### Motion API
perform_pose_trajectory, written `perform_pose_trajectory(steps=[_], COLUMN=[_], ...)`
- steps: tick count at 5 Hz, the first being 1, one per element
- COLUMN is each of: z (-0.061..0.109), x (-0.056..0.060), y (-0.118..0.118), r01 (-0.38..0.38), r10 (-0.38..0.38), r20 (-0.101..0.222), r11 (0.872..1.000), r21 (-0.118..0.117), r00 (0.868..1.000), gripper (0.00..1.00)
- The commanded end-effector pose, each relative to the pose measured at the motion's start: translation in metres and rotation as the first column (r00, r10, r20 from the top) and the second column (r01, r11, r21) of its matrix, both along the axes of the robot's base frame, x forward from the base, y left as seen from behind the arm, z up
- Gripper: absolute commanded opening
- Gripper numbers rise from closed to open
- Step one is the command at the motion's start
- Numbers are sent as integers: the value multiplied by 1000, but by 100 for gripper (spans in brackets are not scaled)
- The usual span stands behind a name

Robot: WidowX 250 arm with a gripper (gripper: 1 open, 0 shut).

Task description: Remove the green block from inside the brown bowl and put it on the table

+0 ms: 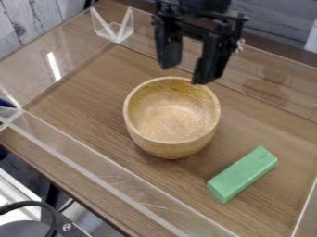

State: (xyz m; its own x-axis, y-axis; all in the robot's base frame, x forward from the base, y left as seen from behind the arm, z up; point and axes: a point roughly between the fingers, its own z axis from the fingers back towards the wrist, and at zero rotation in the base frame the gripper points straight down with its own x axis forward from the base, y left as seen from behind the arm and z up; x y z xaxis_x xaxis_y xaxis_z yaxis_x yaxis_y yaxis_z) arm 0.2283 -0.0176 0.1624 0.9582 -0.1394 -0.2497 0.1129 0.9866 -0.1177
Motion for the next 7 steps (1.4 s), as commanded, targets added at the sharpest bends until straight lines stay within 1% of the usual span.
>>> perform_pose_trajectory(steps=[1,2,3,4,5,6,7], z=[13,9,6,18,21,13,9], x=[9,11,15,25,32,36,41], y=[29,21,17,28,45,36,15], r01=[2,-17,-38,-10,38,171,255], r10=[-3,17,39,17,-20,-169,-261], r20=[60,118,173,213,238,189,154], r11=[1000,1000,999,999,997,985,965], r21=[19,1,-11,-34,-68,6,61], r00=[998,993,984,977,971,967,953], gripper=[100,100,100,100,100,100,100])
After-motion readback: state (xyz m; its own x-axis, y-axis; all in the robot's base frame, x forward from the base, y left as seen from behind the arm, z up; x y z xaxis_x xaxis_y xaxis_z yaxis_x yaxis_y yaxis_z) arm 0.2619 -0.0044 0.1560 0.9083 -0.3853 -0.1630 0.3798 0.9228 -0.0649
